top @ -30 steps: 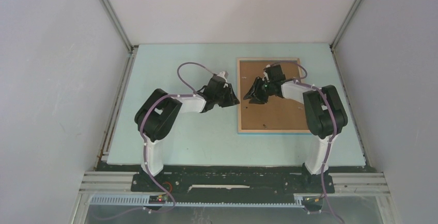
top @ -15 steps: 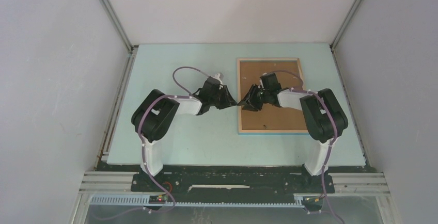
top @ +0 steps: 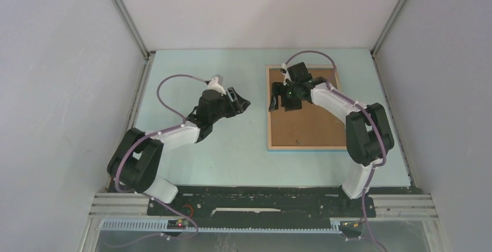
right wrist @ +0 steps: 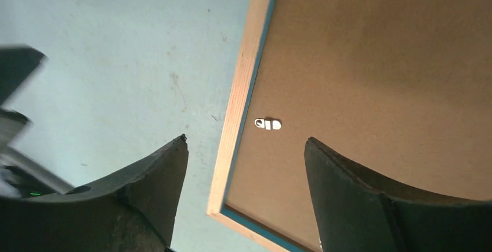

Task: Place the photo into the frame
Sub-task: Install the photo frame at the center of the board.

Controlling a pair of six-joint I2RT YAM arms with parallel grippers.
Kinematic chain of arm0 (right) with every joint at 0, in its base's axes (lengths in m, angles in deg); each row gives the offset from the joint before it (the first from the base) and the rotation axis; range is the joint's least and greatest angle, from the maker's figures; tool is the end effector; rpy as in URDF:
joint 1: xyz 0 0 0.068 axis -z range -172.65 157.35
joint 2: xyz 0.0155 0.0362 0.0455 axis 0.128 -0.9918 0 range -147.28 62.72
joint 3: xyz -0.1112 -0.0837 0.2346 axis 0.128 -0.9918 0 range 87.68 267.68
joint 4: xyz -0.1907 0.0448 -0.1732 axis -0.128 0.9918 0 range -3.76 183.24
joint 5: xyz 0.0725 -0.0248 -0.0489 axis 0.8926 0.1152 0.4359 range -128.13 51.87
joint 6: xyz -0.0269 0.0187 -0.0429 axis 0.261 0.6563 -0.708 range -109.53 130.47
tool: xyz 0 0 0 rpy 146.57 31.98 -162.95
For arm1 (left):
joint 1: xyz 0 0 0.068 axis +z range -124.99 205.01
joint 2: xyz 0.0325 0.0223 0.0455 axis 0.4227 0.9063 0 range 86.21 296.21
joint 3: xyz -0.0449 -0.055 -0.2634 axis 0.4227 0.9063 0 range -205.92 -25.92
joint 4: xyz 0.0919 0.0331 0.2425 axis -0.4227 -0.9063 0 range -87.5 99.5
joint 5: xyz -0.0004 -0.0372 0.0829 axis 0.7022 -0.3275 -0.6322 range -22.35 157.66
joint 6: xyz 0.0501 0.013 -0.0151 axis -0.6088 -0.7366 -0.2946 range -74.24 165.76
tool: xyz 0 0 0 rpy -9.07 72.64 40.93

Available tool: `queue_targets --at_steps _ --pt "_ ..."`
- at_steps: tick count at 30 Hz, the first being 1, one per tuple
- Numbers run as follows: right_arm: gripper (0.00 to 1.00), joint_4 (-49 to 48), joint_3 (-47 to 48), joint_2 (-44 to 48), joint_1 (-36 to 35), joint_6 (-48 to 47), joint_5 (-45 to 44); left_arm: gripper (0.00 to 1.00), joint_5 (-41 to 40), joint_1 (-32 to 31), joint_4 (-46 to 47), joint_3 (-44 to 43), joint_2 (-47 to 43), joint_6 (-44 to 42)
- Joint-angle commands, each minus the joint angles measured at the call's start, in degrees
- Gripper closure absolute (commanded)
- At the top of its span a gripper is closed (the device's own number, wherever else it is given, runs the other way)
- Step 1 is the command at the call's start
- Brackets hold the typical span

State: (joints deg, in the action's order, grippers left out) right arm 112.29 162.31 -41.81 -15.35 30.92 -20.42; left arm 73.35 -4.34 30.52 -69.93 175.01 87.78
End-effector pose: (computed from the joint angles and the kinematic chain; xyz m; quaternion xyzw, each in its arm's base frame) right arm 0.3546 0.1602 0.2095 -0.0636 0.9437 0.2433 0.2149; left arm 0.2866 -0.1651 0.2034 -0.0654 0.8344 -0.3521 0.4189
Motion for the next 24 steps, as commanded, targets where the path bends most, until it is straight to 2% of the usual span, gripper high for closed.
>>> queue_targets --at_steps 1,5,8,14,24 --pt "0.18 13.26 5.40 1.21 -5.36 -17.53 -10.35 0.33 -6.92 1.99 10.29 8.34 -5.69 2.56" --pt "0.16 16.10 9.03 -1.47 -8.30 -20.20 -11.99 0.24 -11.72 3.16 14.37 14.26 -10.78 5.53" --pt "0.14 15.89 10.90 -3.53 -9.98 -23.79 -10.15 0.23 -13.37 4.18 17.99 18.00 -12.36 8.25" --pt "0.13 15.09 14.11 -8.43 -10.75 -29.10 -5.85 0.23 -11.58 6.24 25.68 22.13 -11.91 11.29" --pt "0.11 16.58 17.24 -12.84 -12.11 -30.78 -11.82 0.23 -9.24 6.66 27.61 21.60 -9.20 12.25"
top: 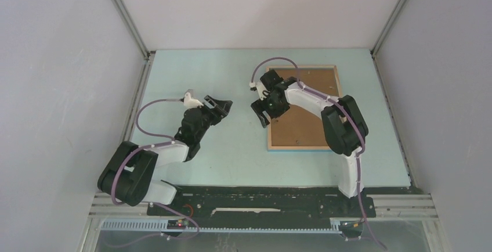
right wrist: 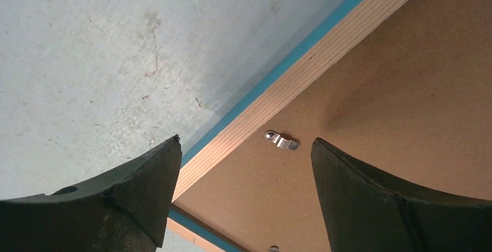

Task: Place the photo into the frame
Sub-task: Install the photo frame at the center of the board.

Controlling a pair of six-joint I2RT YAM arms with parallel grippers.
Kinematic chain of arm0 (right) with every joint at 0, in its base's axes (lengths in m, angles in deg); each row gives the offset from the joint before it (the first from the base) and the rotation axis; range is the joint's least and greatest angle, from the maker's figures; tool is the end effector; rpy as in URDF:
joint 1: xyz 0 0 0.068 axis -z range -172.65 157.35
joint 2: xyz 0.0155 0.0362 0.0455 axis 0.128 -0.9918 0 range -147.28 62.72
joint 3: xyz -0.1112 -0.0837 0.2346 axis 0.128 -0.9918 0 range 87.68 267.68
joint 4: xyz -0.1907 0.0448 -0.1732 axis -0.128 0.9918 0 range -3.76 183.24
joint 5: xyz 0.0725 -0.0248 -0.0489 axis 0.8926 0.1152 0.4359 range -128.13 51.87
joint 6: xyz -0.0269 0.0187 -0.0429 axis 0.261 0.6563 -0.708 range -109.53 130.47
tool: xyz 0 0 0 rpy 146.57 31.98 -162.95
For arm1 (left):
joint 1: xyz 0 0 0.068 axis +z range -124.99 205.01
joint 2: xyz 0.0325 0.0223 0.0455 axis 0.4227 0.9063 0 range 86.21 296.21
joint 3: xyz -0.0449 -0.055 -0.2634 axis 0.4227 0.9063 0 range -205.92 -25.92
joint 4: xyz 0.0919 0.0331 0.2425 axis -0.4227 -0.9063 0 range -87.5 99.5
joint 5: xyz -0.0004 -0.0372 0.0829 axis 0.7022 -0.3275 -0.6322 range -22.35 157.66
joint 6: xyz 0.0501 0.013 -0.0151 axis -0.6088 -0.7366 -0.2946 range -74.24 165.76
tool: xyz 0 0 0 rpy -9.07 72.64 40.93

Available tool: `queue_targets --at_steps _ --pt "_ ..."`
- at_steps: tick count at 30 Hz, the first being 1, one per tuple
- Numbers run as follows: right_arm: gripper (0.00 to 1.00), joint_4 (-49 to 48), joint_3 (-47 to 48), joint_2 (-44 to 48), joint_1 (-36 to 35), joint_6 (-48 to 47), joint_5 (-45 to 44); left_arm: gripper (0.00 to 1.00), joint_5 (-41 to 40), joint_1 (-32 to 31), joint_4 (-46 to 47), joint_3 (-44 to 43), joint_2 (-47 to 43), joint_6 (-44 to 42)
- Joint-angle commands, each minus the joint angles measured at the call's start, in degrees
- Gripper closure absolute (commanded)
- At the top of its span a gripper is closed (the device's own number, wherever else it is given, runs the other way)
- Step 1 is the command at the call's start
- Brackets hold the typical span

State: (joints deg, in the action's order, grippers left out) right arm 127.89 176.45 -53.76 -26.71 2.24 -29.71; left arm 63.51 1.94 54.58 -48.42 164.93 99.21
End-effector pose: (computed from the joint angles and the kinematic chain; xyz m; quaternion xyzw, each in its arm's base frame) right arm 0.3458 0.2402 0.1868 -0.3662 0.9104 0.1104 0.1580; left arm 0.2420 -0.1001 0.1810 -0.2244 0.7389 -0.3711 0.5157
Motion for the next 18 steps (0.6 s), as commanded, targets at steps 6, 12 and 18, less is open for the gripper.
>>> queue_targets --at_steps 6,12,18 --pt "0.14 0.82 1.70 -2.12 -0.65 -0.86 -1.04 0.23 0.72 0.52 4.20 0.31 1.01 1.25" --pt "0.24 0.22 -1.02 -2.09 -0.74 2.19 1.07 0.23 1.77 0.83 5.24 0.27 1.85 1.81" --pt "0.37 -0.30 -4.52 0.55 -1.51 6.98 1.13 0.23 2.03 1.45 7.01 1.28 1.68 2.51"
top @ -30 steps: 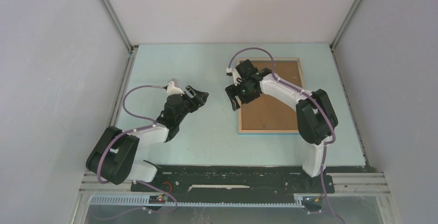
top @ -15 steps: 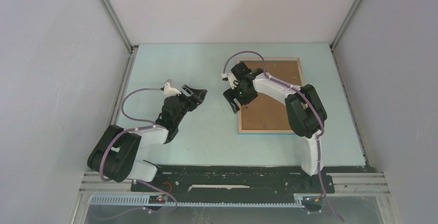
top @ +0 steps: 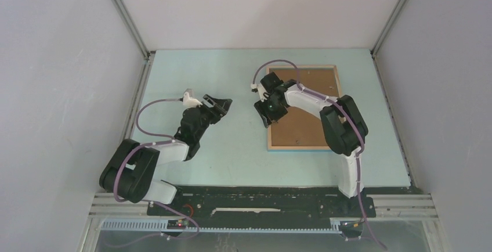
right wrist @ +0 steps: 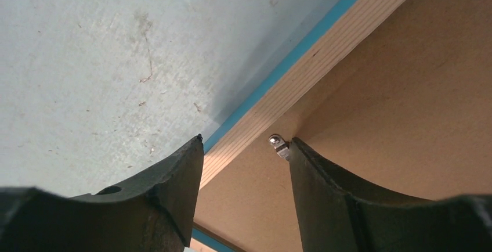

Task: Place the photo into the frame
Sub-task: Install the photo frame at the center of the board.

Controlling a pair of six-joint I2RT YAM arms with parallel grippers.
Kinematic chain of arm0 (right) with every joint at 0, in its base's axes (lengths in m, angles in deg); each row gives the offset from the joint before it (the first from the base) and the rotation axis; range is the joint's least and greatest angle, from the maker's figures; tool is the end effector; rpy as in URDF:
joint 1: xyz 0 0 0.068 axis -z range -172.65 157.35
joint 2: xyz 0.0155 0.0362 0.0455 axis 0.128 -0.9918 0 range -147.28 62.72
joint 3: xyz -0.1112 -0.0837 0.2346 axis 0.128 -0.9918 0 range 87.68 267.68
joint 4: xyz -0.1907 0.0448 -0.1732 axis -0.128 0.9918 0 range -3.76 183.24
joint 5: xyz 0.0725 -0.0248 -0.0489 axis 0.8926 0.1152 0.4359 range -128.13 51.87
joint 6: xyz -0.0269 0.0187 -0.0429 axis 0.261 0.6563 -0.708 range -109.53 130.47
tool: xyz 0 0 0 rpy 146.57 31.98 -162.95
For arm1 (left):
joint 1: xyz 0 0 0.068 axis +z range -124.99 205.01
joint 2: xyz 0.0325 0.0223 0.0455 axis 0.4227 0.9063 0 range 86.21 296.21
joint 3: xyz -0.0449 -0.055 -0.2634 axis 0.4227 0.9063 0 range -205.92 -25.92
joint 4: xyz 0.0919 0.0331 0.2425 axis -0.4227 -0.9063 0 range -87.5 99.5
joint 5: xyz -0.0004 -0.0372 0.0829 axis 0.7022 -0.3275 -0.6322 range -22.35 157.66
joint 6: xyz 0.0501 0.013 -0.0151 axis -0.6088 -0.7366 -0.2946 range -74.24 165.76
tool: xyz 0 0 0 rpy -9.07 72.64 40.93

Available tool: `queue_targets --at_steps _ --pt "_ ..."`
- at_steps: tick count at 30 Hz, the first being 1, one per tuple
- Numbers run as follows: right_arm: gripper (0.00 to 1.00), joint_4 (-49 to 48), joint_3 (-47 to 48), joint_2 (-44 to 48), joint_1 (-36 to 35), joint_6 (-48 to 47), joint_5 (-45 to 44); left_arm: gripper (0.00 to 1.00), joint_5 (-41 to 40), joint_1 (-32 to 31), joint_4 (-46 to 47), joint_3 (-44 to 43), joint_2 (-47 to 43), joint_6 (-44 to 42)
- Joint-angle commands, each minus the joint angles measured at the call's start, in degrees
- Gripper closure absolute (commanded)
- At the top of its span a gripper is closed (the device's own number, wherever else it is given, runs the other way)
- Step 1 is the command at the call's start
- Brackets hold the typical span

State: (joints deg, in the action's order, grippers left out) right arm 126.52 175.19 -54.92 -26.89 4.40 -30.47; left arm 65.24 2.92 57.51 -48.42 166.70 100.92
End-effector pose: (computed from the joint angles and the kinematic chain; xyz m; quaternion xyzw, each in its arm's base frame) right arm 0.3454 0.2410 0.1733 -0.3494 0.9191 0.1052 0.1486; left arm 0.2462 -0.0982 0.1790 -0.2310 0.7302 -0.3886 0.5123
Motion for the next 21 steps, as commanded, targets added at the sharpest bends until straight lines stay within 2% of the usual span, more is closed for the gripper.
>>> queue_targets --at_steps 1,11,16,21 --pt "0.37 1.03 -3.63 2.13 -1.50 5.73 1.85 0.23 0.31 0.47 4.33 1.31 0.05 0.89" --pt "0.39 0.87 -3.85 4.35 -1.88 24.88 0.89 0.23 0.75 0.73 5.03 1.58 0.15 1.05" --pt "0.39 1.26 -1.74 2.15 -1.72 33.36 -3.20 0.23 1.09 0.82 5.38 1.65 0.34 1.18" --pt "0.37 -2.24 -4.25 2.32 -1.77 42.53 -3.57 0.23 1.29 0.90 5.51 1.63 0.50 1.27"
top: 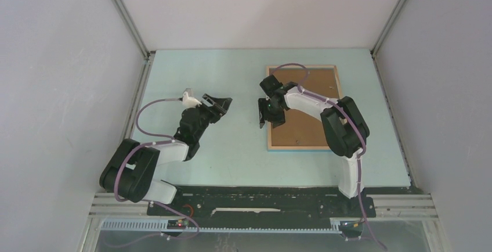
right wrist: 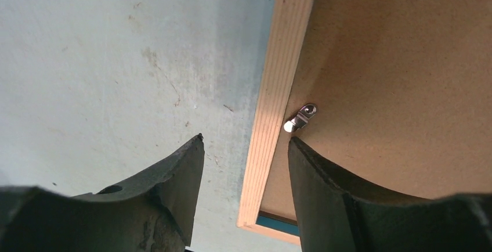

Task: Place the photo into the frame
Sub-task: Install the photo frame at the center of the board.

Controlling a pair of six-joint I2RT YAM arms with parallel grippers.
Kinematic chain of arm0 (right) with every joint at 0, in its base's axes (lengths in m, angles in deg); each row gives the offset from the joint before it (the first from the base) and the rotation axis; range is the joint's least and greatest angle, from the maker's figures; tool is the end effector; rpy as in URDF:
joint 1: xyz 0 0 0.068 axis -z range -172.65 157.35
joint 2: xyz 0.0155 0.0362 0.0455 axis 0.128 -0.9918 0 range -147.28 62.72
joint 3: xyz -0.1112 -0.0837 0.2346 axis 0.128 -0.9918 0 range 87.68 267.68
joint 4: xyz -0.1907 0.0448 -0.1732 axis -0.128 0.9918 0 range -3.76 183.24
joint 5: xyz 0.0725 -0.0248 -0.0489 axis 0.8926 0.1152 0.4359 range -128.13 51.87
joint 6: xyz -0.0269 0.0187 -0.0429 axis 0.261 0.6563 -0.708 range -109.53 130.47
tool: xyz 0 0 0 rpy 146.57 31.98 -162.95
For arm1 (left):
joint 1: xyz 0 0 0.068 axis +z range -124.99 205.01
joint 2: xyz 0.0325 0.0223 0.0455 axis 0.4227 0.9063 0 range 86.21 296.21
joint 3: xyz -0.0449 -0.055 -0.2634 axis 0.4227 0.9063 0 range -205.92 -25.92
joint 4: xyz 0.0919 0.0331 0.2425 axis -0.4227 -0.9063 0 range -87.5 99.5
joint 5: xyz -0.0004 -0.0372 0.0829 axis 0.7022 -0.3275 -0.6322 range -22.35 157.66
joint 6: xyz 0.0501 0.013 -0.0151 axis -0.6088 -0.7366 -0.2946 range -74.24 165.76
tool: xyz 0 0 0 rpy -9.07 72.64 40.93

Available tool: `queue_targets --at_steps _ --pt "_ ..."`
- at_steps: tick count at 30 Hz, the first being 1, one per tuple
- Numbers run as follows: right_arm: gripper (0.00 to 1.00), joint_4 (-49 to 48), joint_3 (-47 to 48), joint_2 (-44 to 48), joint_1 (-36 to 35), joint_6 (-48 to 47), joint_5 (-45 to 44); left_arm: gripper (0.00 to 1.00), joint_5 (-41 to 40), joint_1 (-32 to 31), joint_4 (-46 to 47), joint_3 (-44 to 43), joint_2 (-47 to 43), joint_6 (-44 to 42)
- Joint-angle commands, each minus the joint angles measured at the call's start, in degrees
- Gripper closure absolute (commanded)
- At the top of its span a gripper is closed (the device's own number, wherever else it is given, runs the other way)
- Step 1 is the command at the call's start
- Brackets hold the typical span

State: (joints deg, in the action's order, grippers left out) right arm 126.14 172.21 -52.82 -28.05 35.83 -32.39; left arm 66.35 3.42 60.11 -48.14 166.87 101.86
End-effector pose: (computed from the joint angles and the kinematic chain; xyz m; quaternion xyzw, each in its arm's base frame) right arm 0.3325 0.2408 0.1735 -0.0945 0.9804 0.1264 0.1179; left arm 0.2468 -0.0967 0.1818 -0.2307 0.7175 -0.4055 0.5172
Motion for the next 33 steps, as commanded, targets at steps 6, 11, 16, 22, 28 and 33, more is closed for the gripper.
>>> queue_targets --at_steps 6,11,16,22,28,33 --pt "0.33 -4.25 -4.07 1.55 -1.00 17.95 -5.16 0.23 0.20 0.62 3.13 1.60 0.28 0.59" --pt "0.30 -4.14 -5.12 3.27 0.50 18.41 -7.60 0.23 0.11 0.92 3.79 1.96 0.17 1.00" --pt "0.30 -4.76 -5.04 2.75 1.54 19.01 -6.91 0.23 0.60 1.19 4.47 2.13 0.55 1.38" --pt "0.30 -3.54 -5.04 3.48 1.90 18.52 -10.48 0.23 0.86 1.37 4.83 2.18 0.89 1.69" --pt "0.29 -3.66 -4.06 4.19 2.69 16.99 -10.41 0.23 0.86 1.41 5.44 2.23 1.23 1.90" --pt "0.31 -3.63 -3.30 2.33 1.96 17.45 -9.08 0.23 0.86 1.46 5.55 2.20 1.32 1.96"
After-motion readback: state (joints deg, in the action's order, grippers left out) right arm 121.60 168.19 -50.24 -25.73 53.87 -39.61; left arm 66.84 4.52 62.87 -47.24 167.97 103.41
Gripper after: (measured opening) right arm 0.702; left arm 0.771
